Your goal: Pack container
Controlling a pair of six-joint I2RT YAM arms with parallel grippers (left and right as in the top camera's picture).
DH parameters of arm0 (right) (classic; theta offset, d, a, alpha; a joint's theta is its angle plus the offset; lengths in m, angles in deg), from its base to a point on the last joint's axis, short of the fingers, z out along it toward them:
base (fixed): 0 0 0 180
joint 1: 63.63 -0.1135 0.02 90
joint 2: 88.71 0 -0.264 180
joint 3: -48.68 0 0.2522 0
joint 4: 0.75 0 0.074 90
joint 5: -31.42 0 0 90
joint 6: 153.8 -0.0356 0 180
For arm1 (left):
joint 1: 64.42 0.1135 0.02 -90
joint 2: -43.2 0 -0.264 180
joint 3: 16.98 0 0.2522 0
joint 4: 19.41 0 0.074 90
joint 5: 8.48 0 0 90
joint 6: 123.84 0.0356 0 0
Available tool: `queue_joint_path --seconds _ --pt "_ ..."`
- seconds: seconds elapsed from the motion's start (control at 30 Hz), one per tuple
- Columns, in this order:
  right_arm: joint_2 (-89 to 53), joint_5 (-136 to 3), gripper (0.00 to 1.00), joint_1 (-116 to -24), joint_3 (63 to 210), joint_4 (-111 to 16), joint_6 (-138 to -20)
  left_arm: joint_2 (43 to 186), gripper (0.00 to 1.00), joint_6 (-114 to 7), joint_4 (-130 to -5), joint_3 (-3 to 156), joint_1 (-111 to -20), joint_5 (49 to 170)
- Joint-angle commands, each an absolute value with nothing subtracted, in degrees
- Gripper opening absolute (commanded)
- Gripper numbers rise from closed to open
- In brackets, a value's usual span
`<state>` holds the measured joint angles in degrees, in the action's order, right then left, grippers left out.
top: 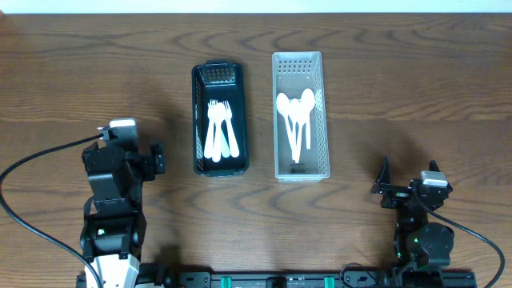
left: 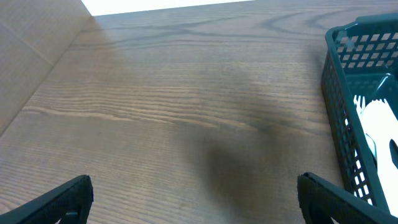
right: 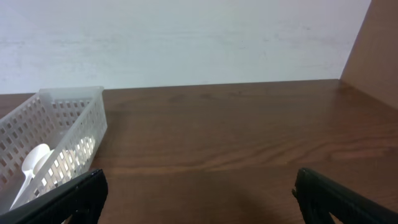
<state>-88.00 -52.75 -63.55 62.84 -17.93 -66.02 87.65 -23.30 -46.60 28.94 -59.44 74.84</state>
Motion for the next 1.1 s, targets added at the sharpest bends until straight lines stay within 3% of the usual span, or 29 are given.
queue_joint_path --seconds 0.0,0.4,0.77,1.07 --pt "-88.33 -53.24 0.99 -64.03 62.75 -18.2 -66.74 87.3 0.98 -22.95 -46.36 29.23 -59.62 73.97" --pt "-88.33 -53.24 0.99 -64.03 62.75 -18.2 -66.74 85.68 0.98 -22.95 -46.43 29.23 -59.79 73.94" --pt "-88.33 -53.24 0.99 -64.03 62.75 -18.2 -66.74 60.79 0.98 -26.2 -62.1 26.82 -64.23 78.56" --pt "-88.33 -53.24 0.99 -64.03 62.75 -18.2 -66.74 48.57 0.98 -29.24 -42.36 9.64 -64.23 79.63"
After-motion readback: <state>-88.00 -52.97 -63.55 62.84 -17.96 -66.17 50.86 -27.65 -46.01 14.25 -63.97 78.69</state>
